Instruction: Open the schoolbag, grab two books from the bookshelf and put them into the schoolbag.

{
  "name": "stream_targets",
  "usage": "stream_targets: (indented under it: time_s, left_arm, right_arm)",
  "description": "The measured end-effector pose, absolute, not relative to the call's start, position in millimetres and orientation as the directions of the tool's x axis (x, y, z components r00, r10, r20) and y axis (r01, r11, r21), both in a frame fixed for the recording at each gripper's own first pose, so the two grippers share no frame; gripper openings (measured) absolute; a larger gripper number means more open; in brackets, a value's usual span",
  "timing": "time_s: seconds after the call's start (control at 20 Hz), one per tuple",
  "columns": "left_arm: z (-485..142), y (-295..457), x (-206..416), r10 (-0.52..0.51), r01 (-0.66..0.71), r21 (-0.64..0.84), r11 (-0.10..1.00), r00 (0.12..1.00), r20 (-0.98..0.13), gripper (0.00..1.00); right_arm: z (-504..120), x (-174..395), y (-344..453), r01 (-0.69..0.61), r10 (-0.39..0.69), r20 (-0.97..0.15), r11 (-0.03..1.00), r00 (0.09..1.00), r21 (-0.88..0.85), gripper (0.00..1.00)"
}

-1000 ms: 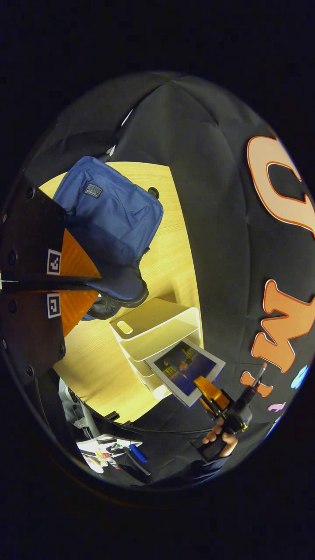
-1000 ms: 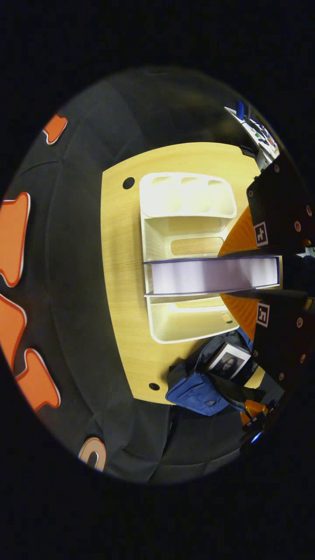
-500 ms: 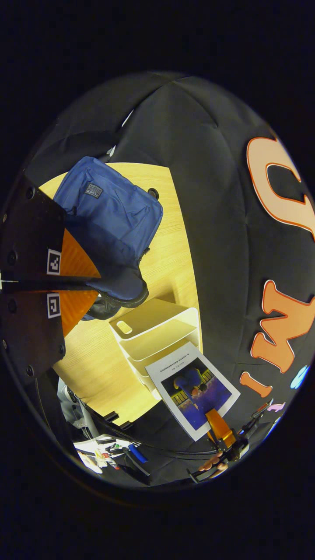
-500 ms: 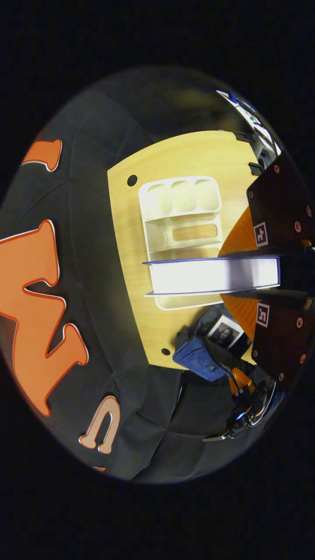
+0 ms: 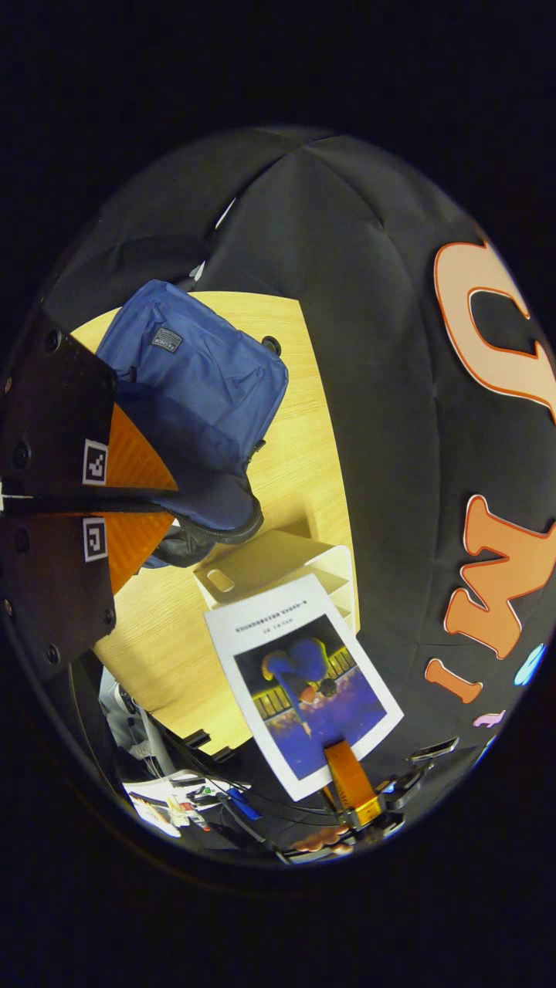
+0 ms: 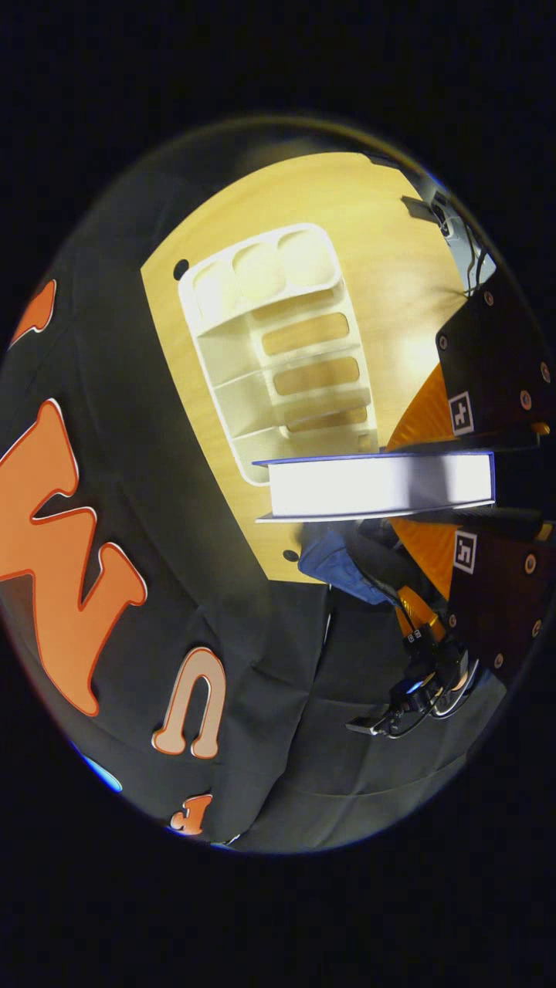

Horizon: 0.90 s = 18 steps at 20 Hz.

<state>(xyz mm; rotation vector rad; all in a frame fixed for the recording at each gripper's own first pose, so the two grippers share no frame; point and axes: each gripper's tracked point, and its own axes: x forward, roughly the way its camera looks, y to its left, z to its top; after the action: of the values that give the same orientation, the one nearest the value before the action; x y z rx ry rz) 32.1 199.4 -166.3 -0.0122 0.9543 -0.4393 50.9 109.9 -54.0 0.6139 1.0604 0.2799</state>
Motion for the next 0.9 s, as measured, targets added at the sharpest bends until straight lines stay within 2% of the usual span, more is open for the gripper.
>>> stream_targets:
  time_s: [0.2, 0.45, 0.9]
  left_arm:
    - [-164, 201, 34, -0.359, 0.342, -0.201, 0.918, 0.505, -0.785, 0.01]
    - [-159, 205, 36, -0.355, 0.317, -0.212, 0.925, 0.513, -0.782, 0.01]
    - [-158, 200, 34, -0.363, 0.319, -0.221, 0.922, 0.505, -0.783, 0.01]
  right_arm:
    - [-78, 38, 144, 0.072, 0.560, -0.687, 0.748, 0.463, 0.659, 0.30]
    - [-105, 24, 187, 0.139, 0.634, -0.620, 0.639, 0.463, 0.757, 0.30]
    - [-160, 7, 251, 0.244, 0.664, -0.565, 0.518, 0.490, 0.820, 0.29]
